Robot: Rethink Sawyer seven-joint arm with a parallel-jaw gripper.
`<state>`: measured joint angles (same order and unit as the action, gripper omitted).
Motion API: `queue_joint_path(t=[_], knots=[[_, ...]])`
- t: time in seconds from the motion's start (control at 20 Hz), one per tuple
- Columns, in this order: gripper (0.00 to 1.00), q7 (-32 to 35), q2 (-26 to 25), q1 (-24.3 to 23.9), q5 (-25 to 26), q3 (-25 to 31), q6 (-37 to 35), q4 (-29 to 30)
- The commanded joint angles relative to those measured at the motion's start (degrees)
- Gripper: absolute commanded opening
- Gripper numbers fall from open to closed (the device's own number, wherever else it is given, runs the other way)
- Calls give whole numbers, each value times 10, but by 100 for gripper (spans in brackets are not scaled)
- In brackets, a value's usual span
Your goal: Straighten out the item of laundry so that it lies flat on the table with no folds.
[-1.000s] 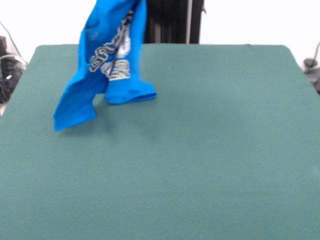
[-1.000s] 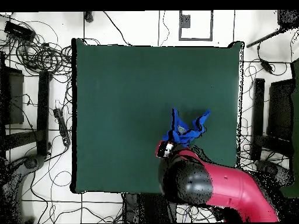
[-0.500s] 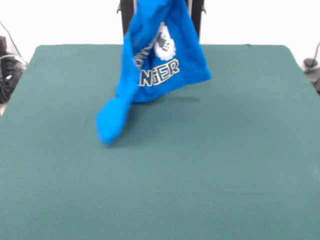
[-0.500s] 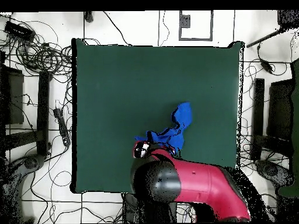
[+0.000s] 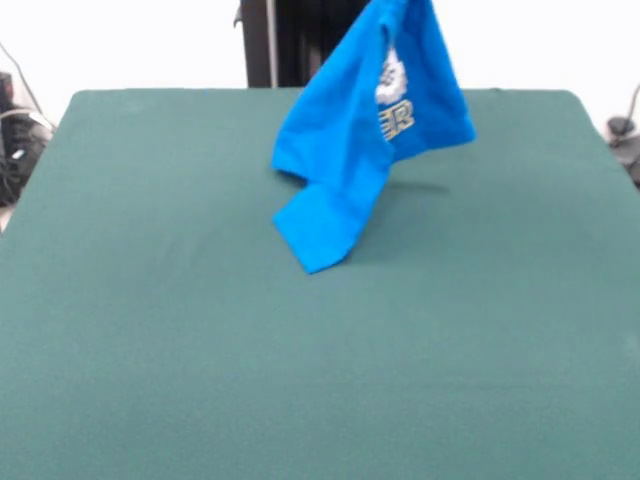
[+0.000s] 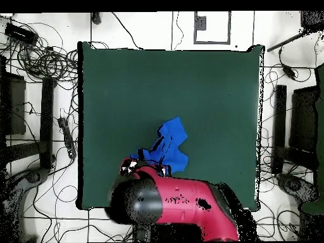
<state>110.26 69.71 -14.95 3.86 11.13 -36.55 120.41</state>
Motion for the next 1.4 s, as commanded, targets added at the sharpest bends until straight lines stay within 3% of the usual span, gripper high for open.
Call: queue_joint_path(t=[0.05,0.65,1.05,1.4], knots=[[0,216,11,65,-38,-35,-108,-27],[0,328,-10,171,-63,-66,-155,-96],[0,348,44,196,-93,-73,-250,-123],[0,325,86,190,-110,-80,-321,-136]])
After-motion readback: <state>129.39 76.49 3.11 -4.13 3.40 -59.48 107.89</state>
